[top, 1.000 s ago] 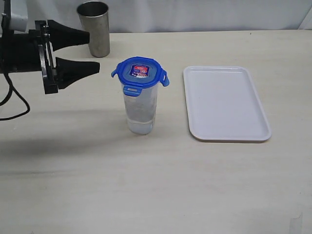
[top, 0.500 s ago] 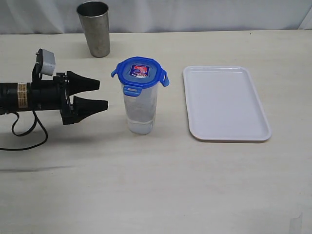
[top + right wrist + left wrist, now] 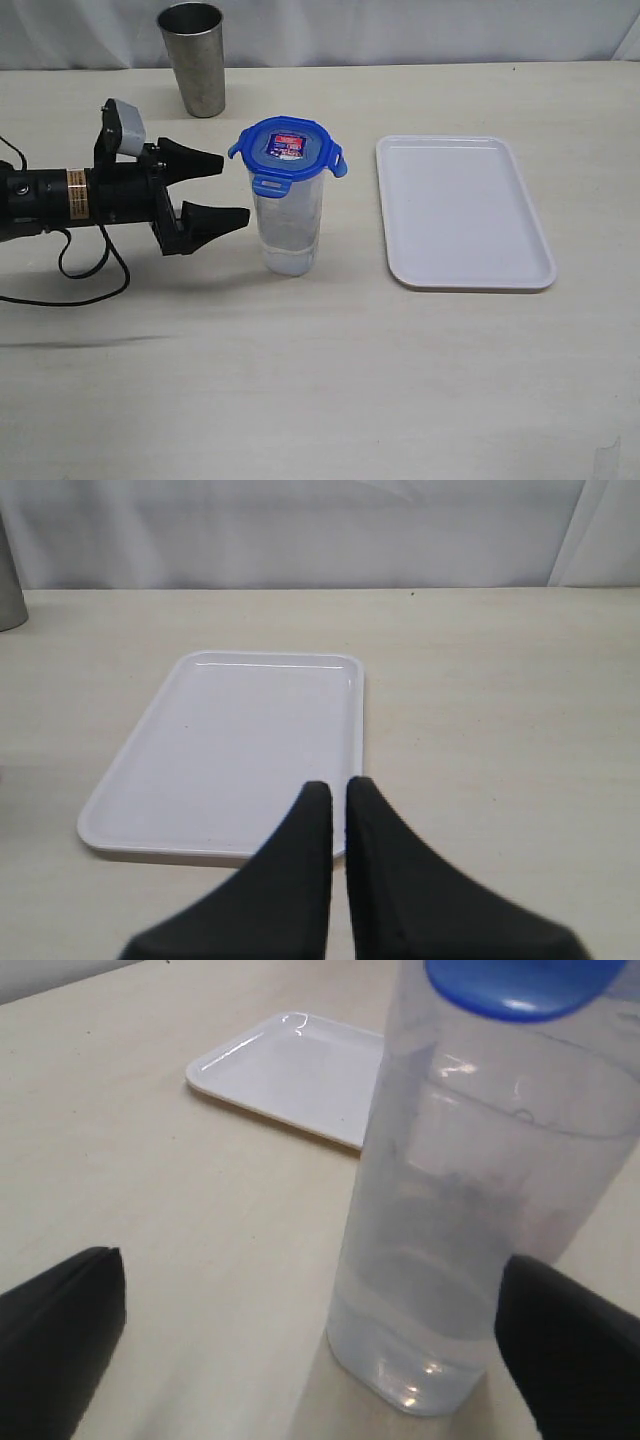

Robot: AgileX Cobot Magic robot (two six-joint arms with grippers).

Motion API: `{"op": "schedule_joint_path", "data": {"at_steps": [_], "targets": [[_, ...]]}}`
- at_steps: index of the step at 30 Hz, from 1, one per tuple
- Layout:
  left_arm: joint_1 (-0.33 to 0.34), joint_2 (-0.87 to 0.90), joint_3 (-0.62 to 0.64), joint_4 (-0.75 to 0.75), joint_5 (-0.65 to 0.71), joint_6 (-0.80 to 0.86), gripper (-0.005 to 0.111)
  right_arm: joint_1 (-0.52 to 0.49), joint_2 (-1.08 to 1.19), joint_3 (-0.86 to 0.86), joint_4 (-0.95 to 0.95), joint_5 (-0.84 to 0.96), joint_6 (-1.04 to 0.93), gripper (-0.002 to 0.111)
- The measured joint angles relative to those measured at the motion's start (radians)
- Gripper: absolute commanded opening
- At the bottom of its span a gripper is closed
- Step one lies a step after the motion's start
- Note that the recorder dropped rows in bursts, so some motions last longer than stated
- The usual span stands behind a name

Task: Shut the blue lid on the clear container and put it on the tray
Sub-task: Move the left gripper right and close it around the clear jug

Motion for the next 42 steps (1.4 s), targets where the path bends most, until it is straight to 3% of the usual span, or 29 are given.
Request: {"op": "schedule_joint_path", "data": {"at_steps": [9,15,23,30,42], "targets": [[0.0,0.0,0.0,-0.027,-0.036,0.016,0.093,0.0,0.0,0.0,0.0,0.0,0.0,0.005],[-0.002,0.0,0.0,0.074,-0.046,0.018,0.093,0.0,0.0,0.0,0.0,0.0,0.0,0.005],[-0.006,0.0,0.0,0.082,-0.047,0.035,0.093,0.0,0.0,0.0,0.0,0.0,0.0,0.005],[-0.044,0.0,0.0,0.09,-0.047,0.098,0.093,0.0,0.0,0.0,0.0,0.0,0.0,0.005],[-0.079,0.059,-0.029,0.007,-0.052,0.149,0.093,0.0,0.0,0.0,0.0,0.0,0.0,0.005]]}}
